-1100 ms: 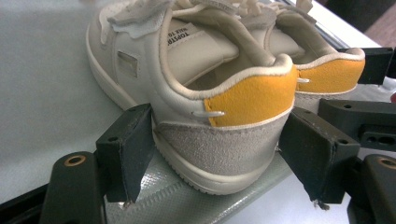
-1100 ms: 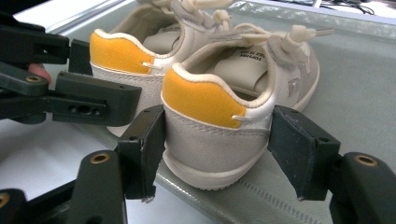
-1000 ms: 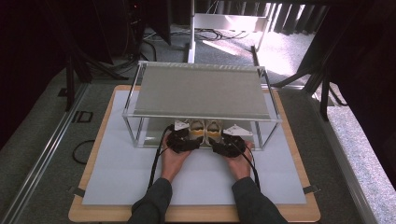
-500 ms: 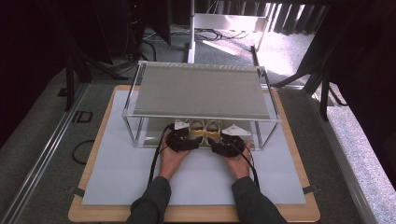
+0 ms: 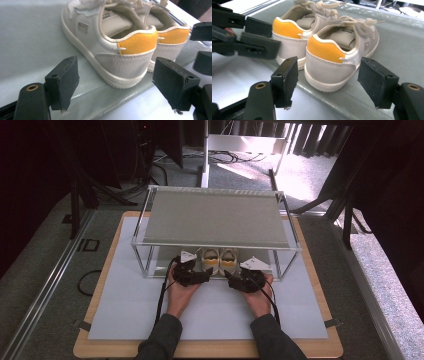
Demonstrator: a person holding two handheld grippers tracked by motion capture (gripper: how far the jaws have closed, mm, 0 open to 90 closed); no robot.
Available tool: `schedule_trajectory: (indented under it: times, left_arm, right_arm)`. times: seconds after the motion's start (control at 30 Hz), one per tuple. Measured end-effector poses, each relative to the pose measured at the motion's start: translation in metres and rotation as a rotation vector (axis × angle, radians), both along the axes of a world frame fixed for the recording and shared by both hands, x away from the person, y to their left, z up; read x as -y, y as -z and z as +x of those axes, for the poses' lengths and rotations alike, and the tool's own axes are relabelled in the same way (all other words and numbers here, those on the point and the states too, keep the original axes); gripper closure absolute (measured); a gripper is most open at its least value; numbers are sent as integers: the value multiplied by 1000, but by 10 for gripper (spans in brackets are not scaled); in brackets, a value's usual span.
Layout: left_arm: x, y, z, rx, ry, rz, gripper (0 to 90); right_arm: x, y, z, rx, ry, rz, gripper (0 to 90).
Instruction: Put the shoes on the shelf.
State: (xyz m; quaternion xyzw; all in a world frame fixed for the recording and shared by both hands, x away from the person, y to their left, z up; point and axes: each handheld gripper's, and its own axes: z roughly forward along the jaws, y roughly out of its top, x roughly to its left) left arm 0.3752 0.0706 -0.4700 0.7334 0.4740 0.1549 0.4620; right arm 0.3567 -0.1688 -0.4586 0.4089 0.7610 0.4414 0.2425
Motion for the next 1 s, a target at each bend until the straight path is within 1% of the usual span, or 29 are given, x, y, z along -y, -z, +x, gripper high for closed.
schedule_trajectory:
  times: [0.1, 0.23, 0.3, 0.33, 0.4, 0.53, 0.57, 0.6, 0.67, 0.73, 0.83, 0.93, 1.0]
  left_arm:
    - [-8, -2, -6, 2, -1, -22, 208]
    - [-17, -3, -17, 0, 37, -54, 226]
    - [-22, -4, -24, 7, 50, -61, 229]
    - [-26, -4, -27, 8, 55, -61, 230]
    - [-32, -5, -33, 13, 67, -55, 251]
    - [-45, -2, -47, 16, 61, -39, 254]
    - [-49, -1, -51, 21, 53, -25, 255]
    - [-50, -1, -54, 28, 43, -23, 256]
    - [-56, 2, -61, 30, 35, -22, 260]
    - [-59, 3, -62, 26, 26, -4, 260]
    - [-63, 5, -64, 16, 14, -13, 260]
    - [-63, 7, -66, 7, 16, -5, 260]
    - [-63, 9, -67, 3, 13, 17, 260]
  right_arm:
    - [5, -3, -8, 14, -6, -5, 320]
    - [13, -6, -18, 20, -12, -9, 320]
    - [16, -6, -23, 19, -11, -15, 321]
    - [19, -6, -26, 17, -13, -25, 321]
    - [24, -5, -30, 9, -18, -34, 321]
    - [35, 0, -40, -4, -15, -62, 328]
    - [38, 2, -43, -12, -9, -61, 328]
    - [41, 3, -45, -16, -4, -58, 328]
    - [46, 6, -48, -24, 3, -52, 331]
    - [50, 8, -49, -32, 16, -54, 331]
    - [53, 8, -50, -35, 32, -48, 333]
    - [57, 9, -51, -36, 40, -44, 333]
    - [59, 9, -52, -38, 46, -52, 333]
